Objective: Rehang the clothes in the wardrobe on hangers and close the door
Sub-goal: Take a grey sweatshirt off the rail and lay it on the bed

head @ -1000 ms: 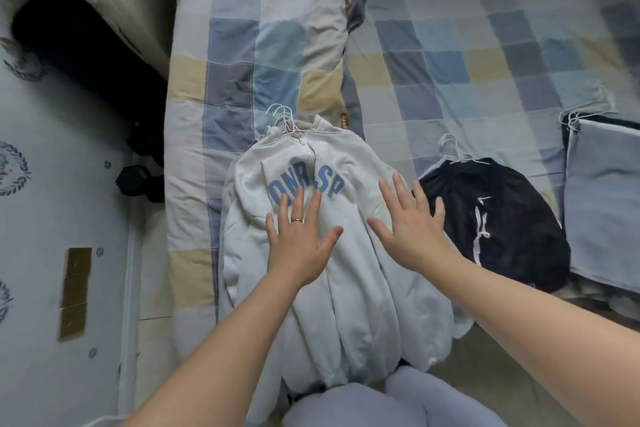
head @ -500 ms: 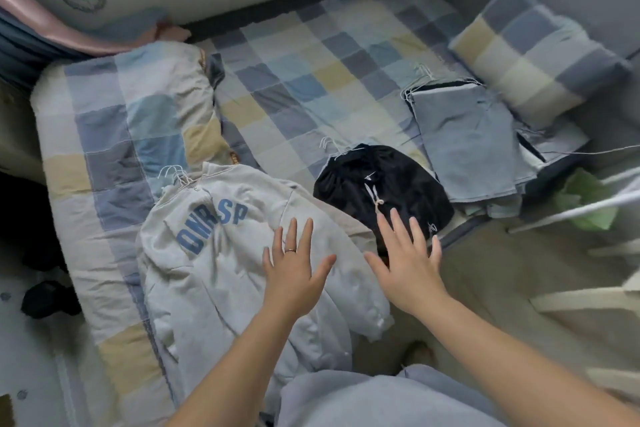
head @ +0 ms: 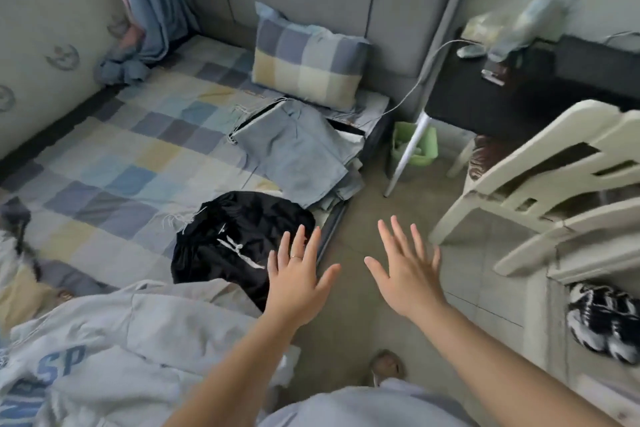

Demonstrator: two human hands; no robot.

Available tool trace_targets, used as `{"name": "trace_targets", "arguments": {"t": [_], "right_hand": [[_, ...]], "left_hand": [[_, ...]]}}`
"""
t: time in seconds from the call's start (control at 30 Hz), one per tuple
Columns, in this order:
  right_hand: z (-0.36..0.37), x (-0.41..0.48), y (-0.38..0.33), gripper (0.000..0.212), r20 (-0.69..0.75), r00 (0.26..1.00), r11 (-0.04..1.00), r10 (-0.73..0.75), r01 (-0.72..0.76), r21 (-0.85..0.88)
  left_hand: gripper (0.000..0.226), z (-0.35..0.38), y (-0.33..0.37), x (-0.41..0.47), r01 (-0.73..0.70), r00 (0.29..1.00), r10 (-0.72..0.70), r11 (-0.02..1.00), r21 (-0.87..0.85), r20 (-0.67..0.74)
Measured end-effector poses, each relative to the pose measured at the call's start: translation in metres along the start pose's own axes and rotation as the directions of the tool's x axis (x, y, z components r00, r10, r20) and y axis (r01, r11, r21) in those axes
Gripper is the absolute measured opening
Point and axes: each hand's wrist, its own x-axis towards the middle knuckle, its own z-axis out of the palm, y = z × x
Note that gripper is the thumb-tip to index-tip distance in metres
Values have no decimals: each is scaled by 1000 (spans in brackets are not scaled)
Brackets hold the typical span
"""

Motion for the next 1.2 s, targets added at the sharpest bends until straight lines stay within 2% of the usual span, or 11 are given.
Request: {"name": "trace_targets", "arguments": {"t": [0.2, 0.33, 0.57, 0.73, 1.03, 1.2], "right_hand": [[-57, -2, 169, 72, -71, 972, 974, 226, -224, 35], [-90, -25, 263, 71, -156, 917, 930, 367, -362, 61], [-133, -79, 371, 69, -302, 753, 808, 585, -573, 138], [-175, -112, 426, 67, -438, 613, 723, 657, -677, 136], [-287, -146, 524, 69, -650, 383, 556, 656, -828, 74], [-356, -154, 582, 68, -745, 229, 457, 626, -882, 113]], "left_hand": [[75, 52, 168, 66, -266, 962, 259, 961, 74, 88], [83, 83, 275, 91, -467, 878, 452, 881, 75, 156], [77, 135, 428, 112, -753, 645, 717, 655, 59, 263], [74, 165, 537, 126, -885, 449, 852, 466, 3, 269], [75, 186, 768, 137, -975, 134, 981, 156, -158, 142], [75, 195, 887, 135, -979, -16, 999, -8, -205, 36]]}}
